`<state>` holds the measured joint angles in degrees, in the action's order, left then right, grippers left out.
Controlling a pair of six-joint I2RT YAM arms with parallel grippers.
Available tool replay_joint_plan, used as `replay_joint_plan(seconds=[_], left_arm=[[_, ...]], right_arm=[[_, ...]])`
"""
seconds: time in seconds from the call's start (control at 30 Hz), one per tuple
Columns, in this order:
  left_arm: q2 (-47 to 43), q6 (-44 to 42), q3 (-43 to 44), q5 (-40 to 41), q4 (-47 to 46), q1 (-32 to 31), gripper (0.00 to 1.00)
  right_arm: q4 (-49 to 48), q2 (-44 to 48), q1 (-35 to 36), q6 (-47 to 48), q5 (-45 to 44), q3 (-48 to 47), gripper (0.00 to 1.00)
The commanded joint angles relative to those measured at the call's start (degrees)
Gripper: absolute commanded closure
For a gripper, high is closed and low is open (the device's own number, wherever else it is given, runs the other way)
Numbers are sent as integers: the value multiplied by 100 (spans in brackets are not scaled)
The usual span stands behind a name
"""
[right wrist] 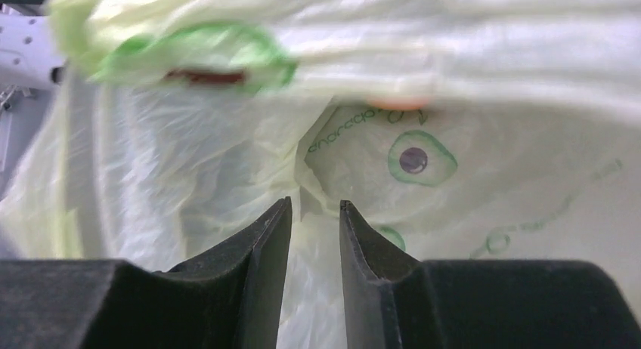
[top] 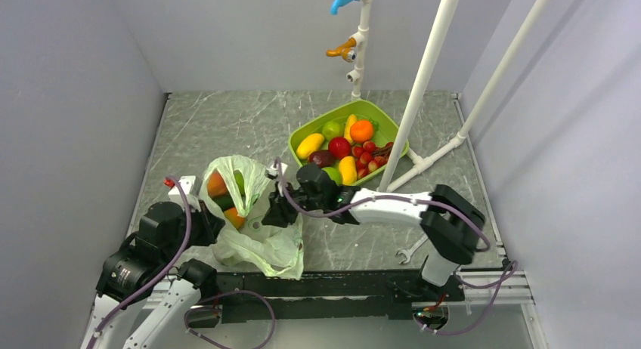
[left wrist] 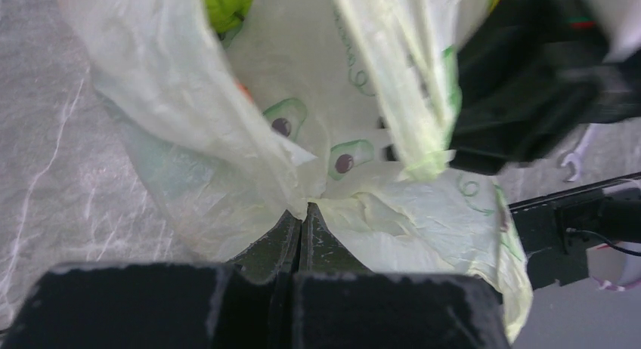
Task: Take the fake fruits out of the plastic bag
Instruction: Adjust the plastic bag at the center of the board.
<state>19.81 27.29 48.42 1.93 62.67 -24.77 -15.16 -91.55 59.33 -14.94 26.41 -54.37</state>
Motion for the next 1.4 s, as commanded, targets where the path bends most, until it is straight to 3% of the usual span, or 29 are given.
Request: replay_joint_plan(seconds=[0.0,0.17,0.4,0.5,0.63,0.73,0.97,1.13,1.37], left_arm=[[247,-16,517,-560,-721,25,100],[1084,-311,1188,-1006,-1089,26,100],[2341,-305,1765,-1846,-1982,26,100],[2622,-261,1966,-2247,-2124,22,100],[2342,-276,1700,-1982,-1975,17,100],[1858,-312,1324,-1643,-1494,17,100],[963,-342,610,-1130,-34,17,100],[651,-238,321,-1160,200,17,100],[413,-319,184,-806,421,17,100]], right_arm=[[-559,-804,32,-227,206,-857,67],[-622,-1569,-36,-577,-39,-1345,67],[-893,-1384,-151,-830,-587,-998,64],[-989,-1273,-158,-718,-497,-822,49],[-1217,-1221,-130,-592,-361,-622,22],[-1269,-1298,-96,-448,-244,-654,14],[-732,-1706,190,96,-240,-1219,10],[-342,-1960,542,549,-905,-1380,9],[12,-2221,787,710,-1199,-1546,9]])
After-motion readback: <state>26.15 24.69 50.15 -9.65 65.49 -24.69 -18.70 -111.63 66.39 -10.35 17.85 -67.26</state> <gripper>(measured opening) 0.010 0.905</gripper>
